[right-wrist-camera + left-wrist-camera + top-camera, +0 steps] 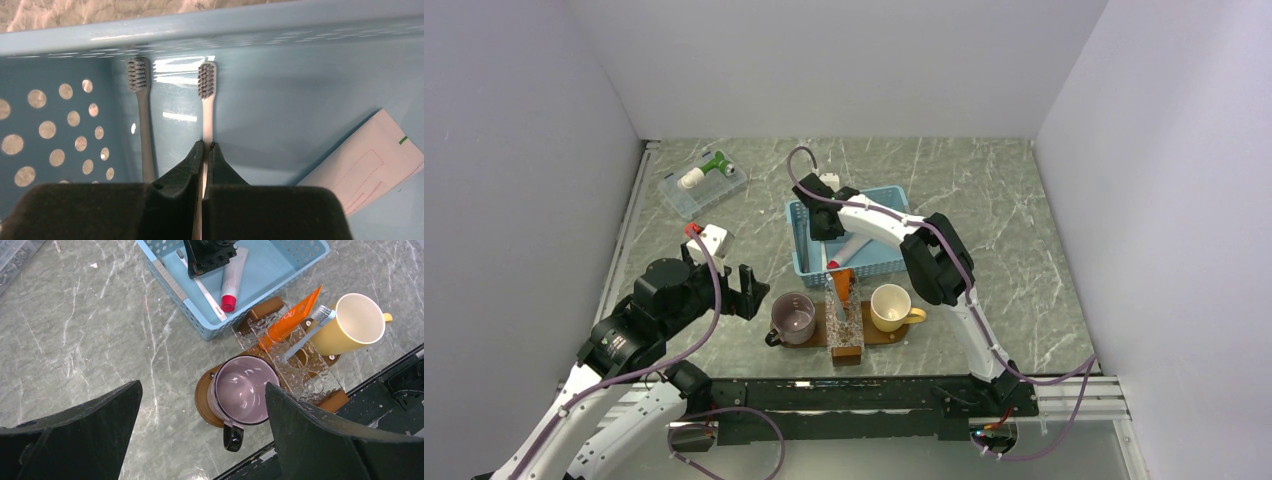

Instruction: Prepare toiletry sets of a toothbrush and toothpaste on the tray

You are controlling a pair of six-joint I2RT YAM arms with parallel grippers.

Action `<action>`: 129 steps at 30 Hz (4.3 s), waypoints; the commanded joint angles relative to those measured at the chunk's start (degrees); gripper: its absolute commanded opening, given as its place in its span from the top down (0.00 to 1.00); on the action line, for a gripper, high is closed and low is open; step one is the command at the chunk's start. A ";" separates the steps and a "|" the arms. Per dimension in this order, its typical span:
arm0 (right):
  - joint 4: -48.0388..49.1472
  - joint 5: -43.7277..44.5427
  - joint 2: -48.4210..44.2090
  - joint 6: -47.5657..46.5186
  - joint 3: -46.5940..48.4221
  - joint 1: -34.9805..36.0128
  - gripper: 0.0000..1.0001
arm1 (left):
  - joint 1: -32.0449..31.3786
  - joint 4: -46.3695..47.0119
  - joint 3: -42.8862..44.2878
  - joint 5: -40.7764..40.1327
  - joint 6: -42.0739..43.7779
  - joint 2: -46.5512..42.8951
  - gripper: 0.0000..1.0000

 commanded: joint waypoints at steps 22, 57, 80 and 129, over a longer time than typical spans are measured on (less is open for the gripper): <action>19.74 2.60 -19.36 1.37 -16.26 0.40 1.00 | 0.31 1.95 0.47 -0.58 0.91 1.01 0.01; 56.50 -23.77 -61.52 5.74 -49.11 2.94 1.00 | 0.38 13.97 8.27 24.35 -8.01 3.78 0.01; 88.18 -35.26 -63.35 23.60 -58.11 7.62 1.00 | 0.42 28.40 3.33 38.57 -20.49 4.27 0.01; 18.37 -9.63 -71.34 -7.11 -43.48 -0.25 0.46 | 0.43 5.85 11.61 20.05 -2.90 1.11 1.00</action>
